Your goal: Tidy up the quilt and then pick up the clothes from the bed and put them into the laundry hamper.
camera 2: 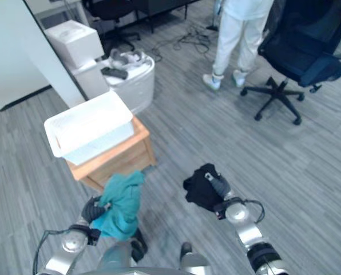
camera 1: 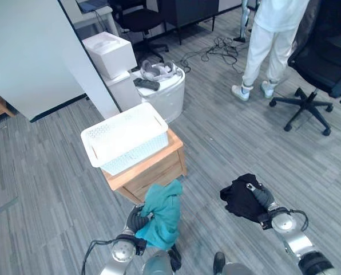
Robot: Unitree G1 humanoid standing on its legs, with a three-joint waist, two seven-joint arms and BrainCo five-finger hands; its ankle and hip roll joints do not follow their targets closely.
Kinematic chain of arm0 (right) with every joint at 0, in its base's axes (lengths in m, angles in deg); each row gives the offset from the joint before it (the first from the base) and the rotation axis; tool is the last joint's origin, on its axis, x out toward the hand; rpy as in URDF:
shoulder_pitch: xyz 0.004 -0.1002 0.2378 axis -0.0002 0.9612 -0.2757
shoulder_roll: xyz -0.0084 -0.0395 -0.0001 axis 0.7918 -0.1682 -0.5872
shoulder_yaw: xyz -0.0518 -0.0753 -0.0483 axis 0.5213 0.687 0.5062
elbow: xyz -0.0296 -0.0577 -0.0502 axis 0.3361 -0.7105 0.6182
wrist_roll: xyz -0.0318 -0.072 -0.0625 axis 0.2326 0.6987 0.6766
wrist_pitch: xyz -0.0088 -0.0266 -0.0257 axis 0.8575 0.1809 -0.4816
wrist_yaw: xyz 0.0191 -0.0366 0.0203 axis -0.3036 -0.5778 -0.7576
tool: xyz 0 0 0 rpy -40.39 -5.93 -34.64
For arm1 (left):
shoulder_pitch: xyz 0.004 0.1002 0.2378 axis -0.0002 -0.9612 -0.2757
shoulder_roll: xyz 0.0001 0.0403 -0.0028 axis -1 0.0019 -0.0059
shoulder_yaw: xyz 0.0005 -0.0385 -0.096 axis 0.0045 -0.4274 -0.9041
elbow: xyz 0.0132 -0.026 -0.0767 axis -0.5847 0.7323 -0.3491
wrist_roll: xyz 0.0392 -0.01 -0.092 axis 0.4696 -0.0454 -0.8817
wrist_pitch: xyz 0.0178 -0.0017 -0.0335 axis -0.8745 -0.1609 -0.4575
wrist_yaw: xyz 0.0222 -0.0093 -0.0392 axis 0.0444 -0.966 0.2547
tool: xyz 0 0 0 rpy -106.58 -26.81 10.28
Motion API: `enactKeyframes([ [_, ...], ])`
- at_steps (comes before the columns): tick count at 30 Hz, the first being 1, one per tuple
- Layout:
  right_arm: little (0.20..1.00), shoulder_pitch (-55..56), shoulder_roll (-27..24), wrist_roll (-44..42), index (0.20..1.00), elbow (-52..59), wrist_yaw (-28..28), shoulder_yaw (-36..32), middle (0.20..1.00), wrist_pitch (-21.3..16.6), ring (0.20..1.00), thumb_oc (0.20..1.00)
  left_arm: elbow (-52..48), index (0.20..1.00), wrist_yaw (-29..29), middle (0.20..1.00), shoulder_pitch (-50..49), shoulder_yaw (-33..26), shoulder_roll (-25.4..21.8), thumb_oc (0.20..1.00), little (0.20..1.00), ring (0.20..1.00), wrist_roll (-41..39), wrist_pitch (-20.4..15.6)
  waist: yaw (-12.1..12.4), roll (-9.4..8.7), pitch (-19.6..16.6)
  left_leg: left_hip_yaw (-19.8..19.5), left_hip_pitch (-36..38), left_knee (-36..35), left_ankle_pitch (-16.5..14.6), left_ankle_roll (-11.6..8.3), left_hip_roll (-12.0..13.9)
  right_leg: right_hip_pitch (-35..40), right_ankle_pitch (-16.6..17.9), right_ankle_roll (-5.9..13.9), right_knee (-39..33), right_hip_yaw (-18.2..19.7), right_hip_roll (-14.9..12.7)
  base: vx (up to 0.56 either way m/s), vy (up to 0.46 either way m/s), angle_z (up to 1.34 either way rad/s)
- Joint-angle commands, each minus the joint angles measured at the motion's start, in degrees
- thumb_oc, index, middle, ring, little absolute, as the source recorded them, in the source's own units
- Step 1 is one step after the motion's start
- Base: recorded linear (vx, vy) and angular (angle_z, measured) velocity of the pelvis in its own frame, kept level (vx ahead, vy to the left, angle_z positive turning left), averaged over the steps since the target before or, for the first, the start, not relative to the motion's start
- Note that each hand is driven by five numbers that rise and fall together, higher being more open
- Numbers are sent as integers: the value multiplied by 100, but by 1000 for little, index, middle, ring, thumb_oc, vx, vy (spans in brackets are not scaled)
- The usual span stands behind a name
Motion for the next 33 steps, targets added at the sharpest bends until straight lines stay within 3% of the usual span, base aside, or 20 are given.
enactKeyframes([
  [1,200,33,120,389,200,518,-55,-163,200,-469,200,200,-144,200,-105,200,22,-101,-340,200,200,200,218,-149,16,-20,-33,-70,947,-575,62,96,-270,130,-574,705,888,-131,-764,286,143,-9],
  [3,200,89,171,494,200,649,-82,-136,200,-494,200,200,-137,200,-99,200,47,-94,-426,200,200,200,294,-120,-39,-87,-4,-40,1332,-815,-152,331,-493,-278,-299,1030,2168,-223,-1039,240,202,21],
  [4,200,29,221,534,200,655,-56,-92,200,-479,200,200,-135,200,-140,200,86,-82,-478,200,200,200,303,-94,-93,-141,63,-112,1522,-919,-259,459,-652,-649,55,1256,2943,-125,-1311,225,191,41],
  [5,200,29,231,572,200,684,-57,-88,200,-480,200,200,-159,200,-180,200,110,-76,-518,200,200,200,317,-80,-153,-151,134,-198,1656,-997,-307,517,-675,-936,339,1330,3482,27,-1381,126,115,46],
  [6,200,23,234,574,200,684,-56,-88,200,-479,200,200,-162,200,-181,200,113,-80,-518,200,200,200,317,-77,-148,-168,133,-190,1653,-1013,-307,533,-703,-980,321,1336,3544,50,-1412,293,55,70],
  [7,200,-40,271,768,200,1017,62,77,200,-581,200,200,-103,200,-298,200,210,-29,-539,200,200,200,279,-127,-184,-200,173,-489,1777,-1065,-441,535,-737,-1365,47,1164,3378,362,-1393,222,16,88],
  [8,200,-38,273,770,200,1020,65,78,200,-578,200,200,-98,200,-301,200,210,-28,-539,200,200,200,278,-130,-200,-196,174,-506,1778,-1063,-441,529,-727,-1338,47,1158,3352,337,-1384,235,-49,114],
  [10,200,-129,249,864,200,1349,107,181,200,-605,200,200,-28,200,-371,200,244,20,-552,200,200,200,273,-148,-215,-168,159,-637,1706,-1091,-326,471,-655,-1444,-168,890,2548,470,-1068,125,-188,119],
  [11,200,-179,169,770,200,1636,129,148,200,-643,200,200,-7,200,-379,200,301,85,-573,200,200,200,249,-205,-268,-212,79,-1036,1647,-1091,-367,389,-683,-1346,-243,782,1250,951,-784,168,-205,115],
  [12,200,-182,169,768,200,1635,128,148,200,-643,200,200,-7,200,-379,200,303,84,-574,200,200,200,248,-205,-271,-204,69,-1037,1625,-1091,-349,386,-671,-1342,-201,772,1200,944,-769,188,-230,168],
  [13,200,-271,82,733,200,1808,148,104,200,-642,200,200,-27,200,-354,200,317,96,-609,200,200,200,216,-213,-258,-233,33,-1235,1640,-1091,-430,350,-681,-1335,-121,798,921,1241,-769,112,-144,195],
  [14,200,-372,57,722,200,1938,142,121,200,-638,200,200,-36,200,-344,200,335,93,-624,200,200,200,211,-221,-225,-262,3,-1272,1637,-1091,-439,351,-675,-1319,-30,786,757,1286,-817,164,-187,186],
  [19,200,-1595,-173,976,200,2464,162,445,200,-611,200,200,123,200,-352,200,327,-30,-536,200,200,200,31,-203,-45,-324,-289,-1159,1789,-1090,-451,247,-618,-810,234,809,26,1054,-914,170,-149,34],
  [24,200,-3591,-196,1246,200,2545,245,973,200,-455,200,200,258,200,-268,200,223,54,-445,200,200,200,-193,-205,100,-262,-353,-1160,1813,-1091,-343,56,-419,-651,127,733,-20,816,-828,144,-140,8],
  [33,200,-5299,-167,1507,200,1841,498,1289,200,-286,200,200,246,200,-189,200,263,120,-584,200,200,200,-377,-274,240,-173,-207,-1147,1562,-1091,-203,-109,-230,-853,75,666,-20,679,-722,21,-72,-7],
])
